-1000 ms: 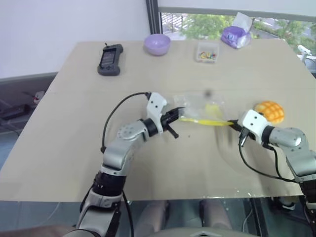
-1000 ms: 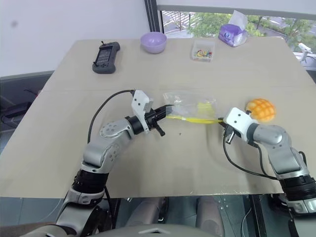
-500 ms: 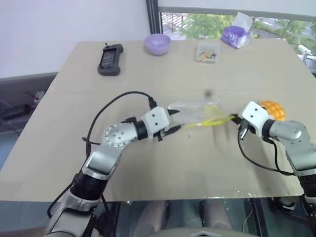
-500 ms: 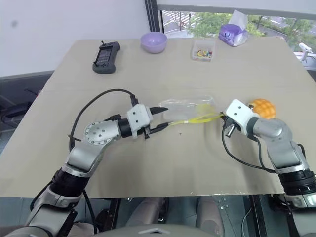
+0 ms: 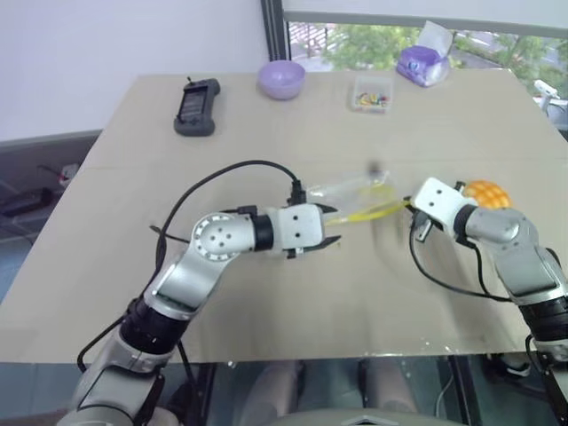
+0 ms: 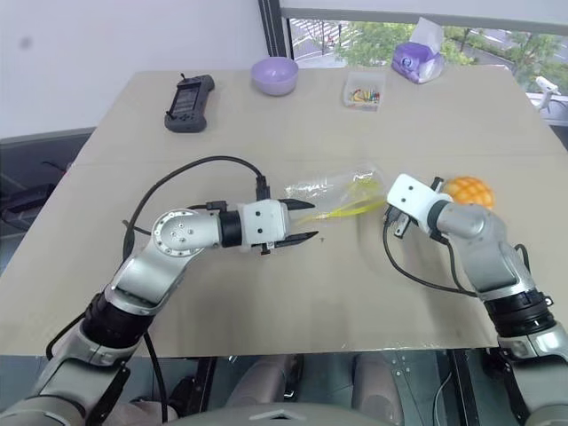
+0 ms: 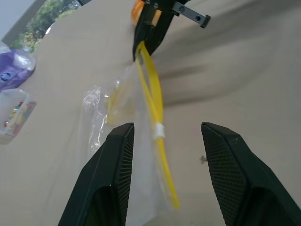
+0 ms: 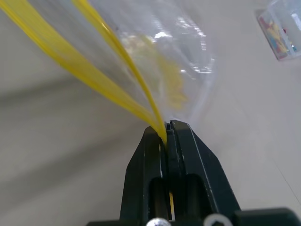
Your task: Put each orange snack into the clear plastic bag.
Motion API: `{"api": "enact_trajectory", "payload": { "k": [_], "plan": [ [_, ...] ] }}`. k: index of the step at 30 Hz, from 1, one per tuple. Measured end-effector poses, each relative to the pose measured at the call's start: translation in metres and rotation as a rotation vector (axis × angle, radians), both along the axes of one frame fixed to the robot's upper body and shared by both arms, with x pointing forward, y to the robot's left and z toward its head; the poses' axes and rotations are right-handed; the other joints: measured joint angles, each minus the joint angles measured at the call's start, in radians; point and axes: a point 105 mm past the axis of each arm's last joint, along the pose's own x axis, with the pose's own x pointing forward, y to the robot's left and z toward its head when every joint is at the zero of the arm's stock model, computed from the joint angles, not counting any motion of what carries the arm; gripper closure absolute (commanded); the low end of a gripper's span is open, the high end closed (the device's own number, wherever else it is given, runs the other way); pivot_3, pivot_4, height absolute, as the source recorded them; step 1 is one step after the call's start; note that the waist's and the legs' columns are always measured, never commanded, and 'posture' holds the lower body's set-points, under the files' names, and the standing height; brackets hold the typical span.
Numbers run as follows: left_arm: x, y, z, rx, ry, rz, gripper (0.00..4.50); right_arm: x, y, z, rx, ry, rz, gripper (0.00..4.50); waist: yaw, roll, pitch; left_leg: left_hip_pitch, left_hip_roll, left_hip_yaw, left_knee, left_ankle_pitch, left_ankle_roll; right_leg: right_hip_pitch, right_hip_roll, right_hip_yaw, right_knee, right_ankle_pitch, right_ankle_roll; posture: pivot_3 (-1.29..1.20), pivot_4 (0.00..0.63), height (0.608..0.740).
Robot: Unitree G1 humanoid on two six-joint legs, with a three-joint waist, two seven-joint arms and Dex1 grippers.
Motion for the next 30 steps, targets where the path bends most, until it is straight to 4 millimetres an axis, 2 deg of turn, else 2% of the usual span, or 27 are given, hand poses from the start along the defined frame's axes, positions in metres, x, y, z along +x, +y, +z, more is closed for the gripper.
{"api": "enact_trajectory", "payload": {
  "k": [6, 9, 19, 21, 30],
  "plan": [
    [0.018, 0.01, -0.009, 0.108, -0.082, 0.079, 2.09, 0.007, 0.0, 0.014, -0.029, -0.058, -0.041, 4.5, -0.001, 0.0, 0.0, 0.0, 0.0, 0.0, 0.0, 0.0, 0.0, 0.0, 0.001, 0.0, 0.001, 0.0, 0.0, 0.0, 0.15, 0.74],
    [0.029, 0.014, -0.015, 0.13, -0.107, 0.129, 2.09, 0.006, 0.006, 0.012, -0.045, -0.058, -0.026, 4.5, -0.001, 0.0, 0.0, 0.0, -0.001, 0.0, 0.0, 0.0, 0.0, -0.001, 0.0, 0.0, 0.0, 0.0, 0.0, 0.0, 0.15, 0.74],
    [0.027, -0.001, -0.022, 0.118, -0.104, 0.111, 2.09, 0.006, 0.009, 0.01, -0.064, -0.045, -0.127, 4.5, -0.001, 0.0, 0.0, -0.001, -0.001, 0.0, 0.0, 0.0, 0.0, -0.001, 0.001, 0.0, 0.001, 0.0, 0.0, 0.0, 0.15, 0.74],
    [0.025, -0.002, -0.021, 0.112, -0.104, 0.109, 2.09, 0.005, 0.015, 0.01, -0.053, -0.05, -0.126, 4.5, -0.003, 0.0, 0.0, -0.001, -0.001, 0.0, 0.0, 0.0, 0.0, -0.001, 0.001, 0.0, 0.001, 0.0, 0.0, 0.0, 0.15, 0.74],
    [0.033, 0.005, -0.026, 0.145, -0.123, 0.156, 2.09, 0.004, 0.021, 0.007, -0.054, -0.047, -0.113, 4.5, -0.001, 0.0, 0.0, -0.001, -0.001, 0.0, 0.0, 0.0, 0.0, -0.001, 0.0, 0.0, 0.001, 0.0, 0.0, 0.0, 0.15, 0.74]
  ]
}}
